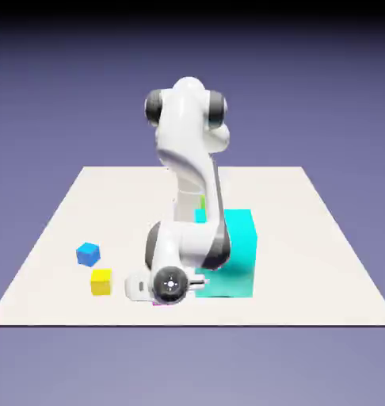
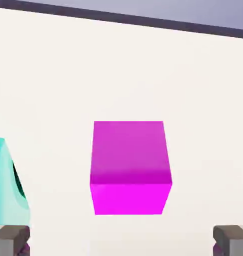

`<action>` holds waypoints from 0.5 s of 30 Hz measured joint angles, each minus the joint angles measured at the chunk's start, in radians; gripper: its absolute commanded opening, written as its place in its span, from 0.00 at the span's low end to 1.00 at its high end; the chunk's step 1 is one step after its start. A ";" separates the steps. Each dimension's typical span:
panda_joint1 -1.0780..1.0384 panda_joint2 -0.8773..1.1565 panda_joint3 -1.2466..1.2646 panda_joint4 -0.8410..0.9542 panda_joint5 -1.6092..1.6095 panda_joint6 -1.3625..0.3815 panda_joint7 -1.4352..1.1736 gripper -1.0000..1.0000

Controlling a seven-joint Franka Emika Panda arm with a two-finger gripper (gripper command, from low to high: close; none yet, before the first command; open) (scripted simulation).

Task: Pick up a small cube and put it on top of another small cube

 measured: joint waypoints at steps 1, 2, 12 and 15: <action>-0.002 0.036 -0.001 0.034 -0.004 -0.042 -0.003 0.50; -0.003 0.051 -0.001 0.047 -0.006 -0.059 -0.004 0.50; -0.015 0.026 -0.003 -0.113 -0.011 0.076 0.013 0.00; -0.006 0.043 -0.001 -0.004 -0.006 -0.016 0.002 0.00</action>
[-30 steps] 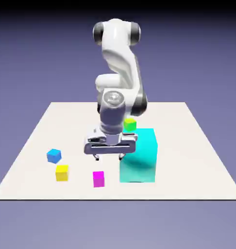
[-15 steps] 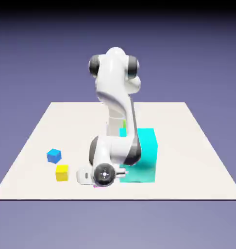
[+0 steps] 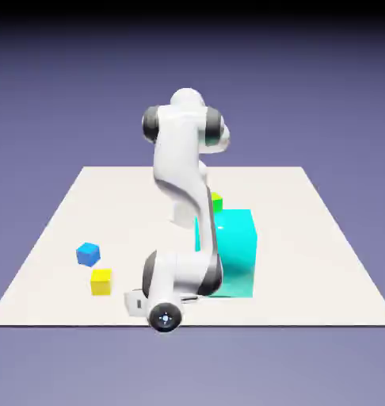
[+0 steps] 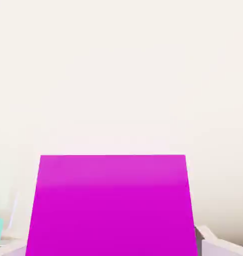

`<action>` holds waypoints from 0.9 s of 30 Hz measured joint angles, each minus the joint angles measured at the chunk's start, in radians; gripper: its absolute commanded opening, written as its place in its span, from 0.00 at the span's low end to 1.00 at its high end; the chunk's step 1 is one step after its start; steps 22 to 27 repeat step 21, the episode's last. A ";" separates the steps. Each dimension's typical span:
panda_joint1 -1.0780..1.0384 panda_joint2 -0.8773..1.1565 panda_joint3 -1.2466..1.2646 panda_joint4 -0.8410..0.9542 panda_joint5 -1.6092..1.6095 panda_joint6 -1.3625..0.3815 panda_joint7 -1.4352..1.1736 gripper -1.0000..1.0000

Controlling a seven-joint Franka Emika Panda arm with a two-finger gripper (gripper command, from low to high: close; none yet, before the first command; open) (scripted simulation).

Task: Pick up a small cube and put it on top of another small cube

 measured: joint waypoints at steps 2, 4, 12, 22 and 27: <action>-0.015 0.000 -0.020 0.051 -0.006 -0.045 -0.031 0.00; -0.077 -0.026 -0.089 0.052 -0.034 -0.053 -0.118 0.00; -0.172 -0.090 -0.186 -0.092 -0.079 0.054 -0.215 0.00; -0.164 -0.066 -0.184 0.030 -0.076 -0.044 -0.234 1.00; -0.164 -0.066 -0.184 0.030 -0.076 -0.044 -0.234 1.00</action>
